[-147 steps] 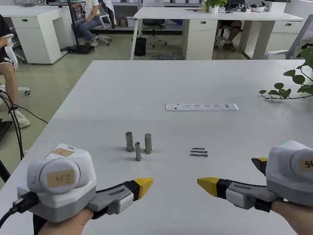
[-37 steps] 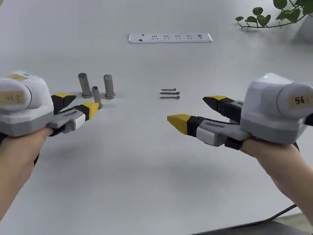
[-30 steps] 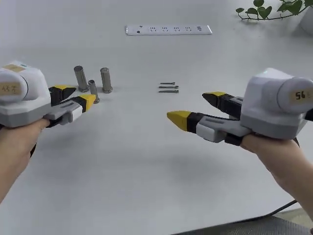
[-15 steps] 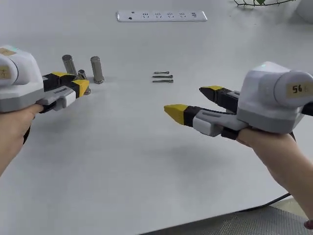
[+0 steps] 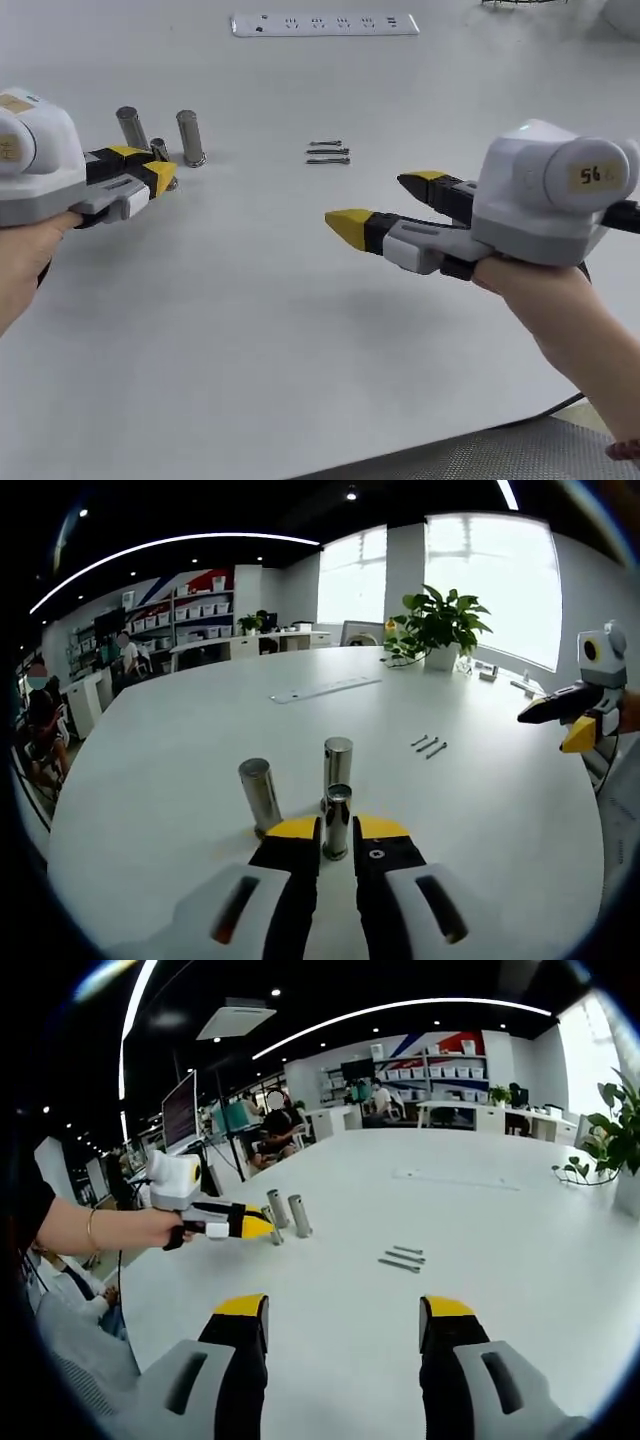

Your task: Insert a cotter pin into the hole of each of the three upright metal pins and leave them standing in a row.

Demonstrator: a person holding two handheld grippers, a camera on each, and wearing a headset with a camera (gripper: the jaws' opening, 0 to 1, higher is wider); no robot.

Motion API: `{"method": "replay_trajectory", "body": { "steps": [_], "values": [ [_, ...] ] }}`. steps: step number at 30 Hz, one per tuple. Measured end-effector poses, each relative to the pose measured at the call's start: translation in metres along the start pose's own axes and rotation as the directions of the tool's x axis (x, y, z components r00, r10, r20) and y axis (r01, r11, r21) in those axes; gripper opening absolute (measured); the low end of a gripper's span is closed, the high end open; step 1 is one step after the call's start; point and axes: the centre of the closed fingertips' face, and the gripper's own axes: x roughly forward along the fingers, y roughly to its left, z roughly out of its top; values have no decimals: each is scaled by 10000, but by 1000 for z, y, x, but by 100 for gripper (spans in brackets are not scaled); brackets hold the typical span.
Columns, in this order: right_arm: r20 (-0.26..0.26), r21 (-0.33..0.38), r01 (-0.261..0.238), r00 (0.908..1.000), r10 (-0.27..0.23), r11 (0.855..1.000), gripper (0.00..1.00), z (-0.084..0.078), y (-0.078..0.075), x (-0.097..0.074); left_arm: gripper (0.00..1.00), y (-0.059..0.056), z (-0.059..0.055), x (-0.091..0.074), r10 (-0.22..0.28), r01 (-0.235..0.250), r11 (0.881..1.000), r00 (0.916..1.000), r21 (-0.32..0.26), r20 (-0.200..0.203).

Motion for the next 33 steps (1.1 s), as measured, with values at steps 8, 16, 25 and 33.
{"method": "replay_trajectory", "body": {
  "steps": [8,16,25,33],
  "values": [
    [-35,46,-38,10000,38,10000,58,-1,0,2,8,-3,2,3,-183,183,9997,9998,183,-17],
    [-53,40,-16,10000,16,10000,58,-1,0,3,7,-3,3,4,-258,259,9996,9997,130,-23],
    [-46,47,-35,10000,35,10000,58,-1,-1,3,7,-13,4,5,-506,507,9986,9987,117,-99],
    [-21,43,-73,10000,73,10000,58,0,2,4,7,-36,5,5,-763,777,9940,9969,766,-209]
  ]
}}
